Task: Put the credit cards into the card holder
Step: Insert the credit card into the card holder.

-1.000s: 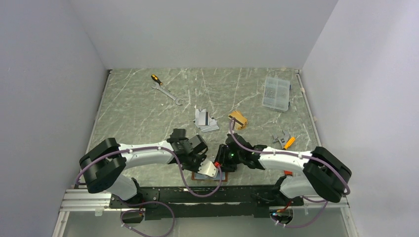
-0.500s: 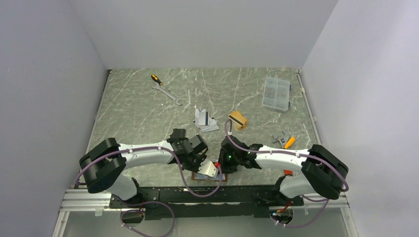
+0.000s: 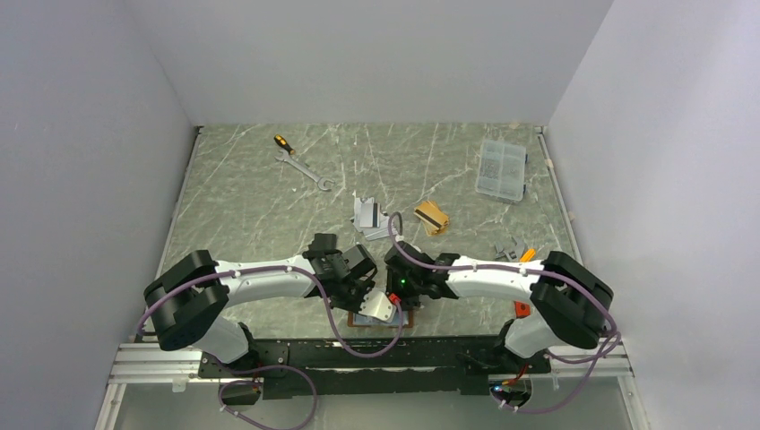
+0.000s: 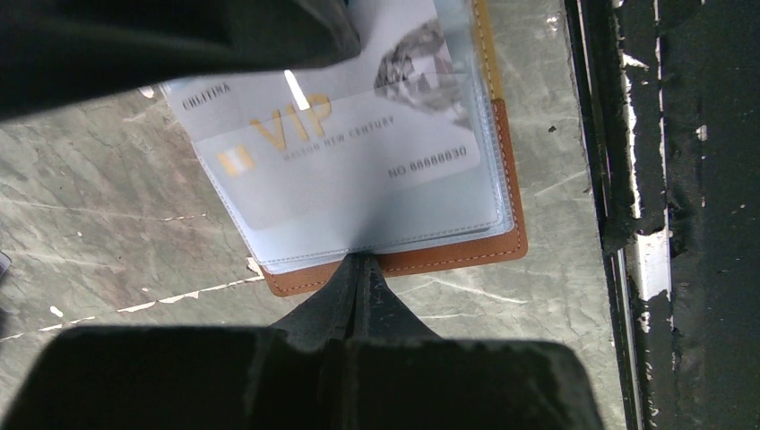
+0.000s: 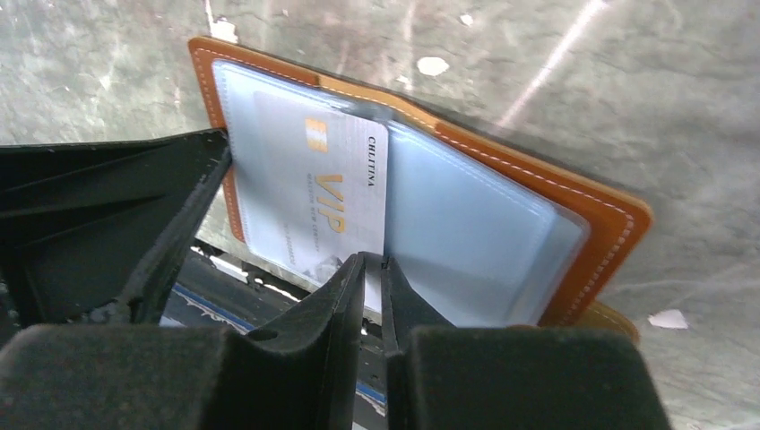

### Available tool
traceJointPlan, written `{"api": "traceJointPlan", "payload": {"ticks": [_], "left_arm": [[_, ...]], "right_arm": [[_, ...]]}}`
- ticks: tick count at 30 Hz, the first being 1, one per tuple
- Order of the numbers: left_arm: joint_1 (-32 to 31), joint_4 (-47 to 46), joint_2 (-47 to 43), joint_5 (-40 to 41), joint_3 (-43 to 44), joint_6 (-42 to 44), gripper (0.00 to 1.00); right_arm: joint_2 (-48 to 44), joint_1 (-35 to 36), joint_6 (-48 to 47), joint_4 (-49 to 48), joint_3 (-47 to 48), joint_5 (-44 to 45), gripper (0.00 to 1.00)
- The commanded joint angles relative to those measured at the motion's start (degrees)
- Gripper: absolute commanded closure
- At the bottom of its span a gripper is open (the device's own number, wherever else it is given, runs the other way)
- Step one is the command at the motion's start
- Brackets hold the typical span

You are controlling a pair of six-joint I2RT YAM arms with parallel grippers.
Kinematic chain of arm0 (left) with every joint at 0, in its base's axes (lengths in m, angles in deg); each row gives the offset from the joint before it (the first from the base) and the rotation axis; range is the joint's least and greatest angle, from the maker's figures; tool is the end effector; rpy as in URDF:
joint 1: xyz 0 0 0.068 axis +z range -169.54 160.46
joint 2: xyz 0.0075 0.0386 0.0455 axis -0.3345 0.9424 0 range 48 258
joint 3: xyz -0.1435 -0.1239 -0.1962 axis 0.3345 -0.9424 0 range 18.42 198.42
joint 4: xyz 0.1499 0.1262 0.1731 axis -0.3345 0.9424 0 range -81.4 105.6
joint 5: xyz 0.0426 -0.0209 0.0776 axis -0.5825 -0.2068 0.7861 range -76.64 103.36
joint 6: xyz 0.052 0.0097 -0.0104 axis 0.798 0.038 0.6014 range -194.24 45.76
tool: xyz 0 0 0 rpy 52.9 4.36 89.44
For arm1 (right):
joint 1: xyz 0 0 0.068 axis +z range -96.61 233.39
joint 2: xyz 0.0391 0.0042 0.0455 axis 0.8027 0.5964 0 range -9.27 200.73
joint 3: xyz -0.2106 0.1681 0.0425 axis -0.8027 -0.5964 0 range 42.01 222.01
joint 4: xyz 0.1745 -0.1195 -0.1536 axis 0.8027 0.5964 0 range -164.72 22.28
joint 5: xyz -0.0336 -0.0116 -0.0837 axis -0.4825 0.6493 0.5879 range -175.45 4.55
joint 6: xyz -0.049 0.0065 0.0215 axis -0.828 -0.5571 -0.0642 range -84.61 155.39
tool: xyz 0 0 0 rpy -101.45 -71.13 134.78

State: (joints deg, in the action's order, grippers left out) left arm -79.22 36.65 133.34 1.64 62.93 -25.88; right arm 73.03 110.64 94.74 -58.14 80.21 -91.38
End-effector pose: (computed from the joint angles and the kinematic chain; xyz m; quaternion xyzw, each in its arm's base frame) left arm 0.1262 -0.2302 0.1603 0.8023 0.5594 -0.1178 0.1715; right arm 0.1352 0.2171 0.1523 0.0046 0.9662 0.2413 0.0902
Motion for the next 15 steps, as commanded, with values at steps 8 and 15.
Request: {"api": "traceJointPlan", "payload": {"ticks": [8, 15], "left_arm": [[-1.0, 5.8, 2.8, -3.7, -2.8, -1.4, 1.00], [-1.0, 5.9, 2.7, -3.3, -2.8, -1.4, 1.00]], "right_arm": [[5.4, 0.6, -4.4, -2.1, 5.4, -2.0, 0.89], [-2.4, -4.4, -6.2, -4.0, 0.0, -7.1, 0.78]]}}
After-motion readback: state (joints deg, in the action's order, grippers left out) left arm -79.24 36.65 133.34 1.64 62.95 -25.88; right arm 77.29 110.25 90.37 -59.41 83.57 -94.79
